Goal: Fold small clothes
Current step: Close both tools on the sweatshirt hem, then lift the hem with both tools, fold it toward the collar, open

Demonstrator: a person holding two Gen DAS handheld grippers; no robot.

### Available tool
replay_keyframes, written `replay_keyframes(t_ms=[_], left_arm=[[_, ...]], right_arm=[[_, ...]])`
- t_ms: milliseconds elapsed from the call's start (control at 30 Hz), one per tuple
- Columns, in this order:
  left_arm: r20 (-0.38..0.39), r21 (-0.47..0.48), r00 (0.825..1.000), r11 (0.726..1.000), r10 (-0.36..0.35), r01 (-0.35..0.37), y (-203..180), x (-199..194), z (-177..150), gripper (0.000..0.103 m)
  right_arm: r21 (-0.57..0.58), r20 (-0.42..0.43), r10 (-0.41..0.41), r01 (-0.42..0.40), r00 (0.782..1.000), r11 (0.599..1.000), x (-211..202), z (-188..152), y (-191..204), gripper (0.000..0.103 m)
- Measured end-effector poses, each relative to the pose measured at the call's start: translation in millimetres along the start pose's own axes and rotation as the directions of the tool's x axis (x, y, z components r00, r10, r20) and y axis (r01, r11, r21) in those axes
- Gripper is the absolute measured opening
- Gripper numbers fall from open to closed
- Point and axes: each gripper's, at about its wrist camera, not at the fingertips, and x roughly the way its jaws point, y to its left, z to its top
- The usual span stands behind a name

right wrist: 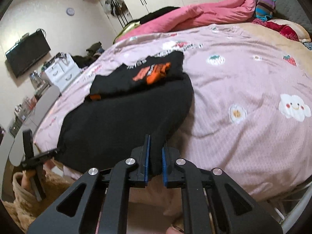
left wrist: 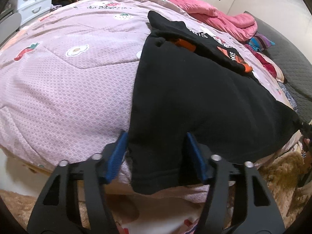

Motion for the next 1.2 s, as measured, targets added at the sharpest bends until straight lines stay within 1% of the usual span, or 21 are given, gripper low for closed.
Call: replay_keyframes(t_ms=[33, 67, 100, 167, 233, 267, 300, 367, 400, 500, 700, 900, 1033, 1200], left_arm=[[0.003, 0.001, 1.000, 1.000, -0.001, 0.001, 0, -1, 0, 0.040], [0.006, 0.003, 1.000, 1.000, 0.006, -0.006, 0, -1, 0, 0.024], [0.011, 0.007, 1.000, 1.000, 0.005, -0.005, 0, -3, 0, 0.017], [0.018, -0.004, 1.000, 1.000, -0.014, 0.014, 1, -7, 1, 0.012], [0.029, -0.035, 0.998, 0.998, -0.057, 0.058, 6, -12, 5, 0.008], [0.032, -0.063, 0.996, 0.994, -0.084, 0.086, 11, -14, 7, 0.003], [0.044, -0.099, 0.992, 0.988, -0.116, 0.120, 17, -18, 11, 0.002], [0.074, -0.133, 0.982, 0.974, -0.173, 0.182, 24, -27, 18, 0.002], [0.098, -0.129, 0.978, 0.972, -0.182, 0.194, 24, -34, 24, 0.002], [0.130, -0.104, 0.972, 0.972, -0.195, 0.209, 17, -46, 34, 0.002], [0.168, -0.097, 0.956, 0.961, -0.240, 0.258, 9, -56, 58, 0.002], [0.221, -0.069, 0.947, 0.964, -0.235, 0.255, -1, -63, 88, 0.002], [0.255, -0.057, 0.944, 0.972, -0.208, 0.230, -4, -66, 108, 0.002], [0.282, -0.038, 0.942, 0.978, -0.184, 0.203, -10, -65, 137, 0.002]], right_arm=[[0.004, 0.008, 0.000, 0.000, 1.000, 1.000, 0, 2, 0, 0.009], [0.012, 0.019, 0.002, -0.002, 1.000, 1.000, 0, 5, 0, 0.009], [0.018, 0.024, 0.007, -0.007, 1.000, 1.000, 0, 7, -1, 0.009], [0.032, 0.039, 0.009, -0.011, 0.999, 0.999, -3, 11, -2, 0.009], [0.038, 0.053, 0.006, -0.008, 0.999, 0.999, -3, 15, -2, 0.009], [0.042, 0.063, 0.005, -0.008, 0.998, 0.999, -4, 18, -3, 0.009], [0.045, 0.070, 0.004, -0.007, 0.998, 0.999, -4, 20, -3, 0.009], [0.048, 0.087, -0.002, -0.003, 0.996, 0.999, -7, 23, -4, 0.009], [0.051, 0.102, -0.006, 0.001, 0.995, 0.999, -8, 26, -5, 0.009], [0.063, 0.128, -0.012, 0.004, 0.992, 0.998, -11, 33, -7, 0.009], [0.068, 0.183, -0.025, 0.013, 0.983, 0.998, -20, 47, -13, 0.009], [0.095, 0.255, -0.037, 0.013, 0.966, 0.995, -25, 65, -18, 0.009], [0.113, 0.290, -0.028, -0.005, 0.957, 0.994, -23, 85, -19, 0.009], [0.113, 0.319, -0.034, -0.002, 0.947, 0.994, -16, 110, -12, 0.009]])
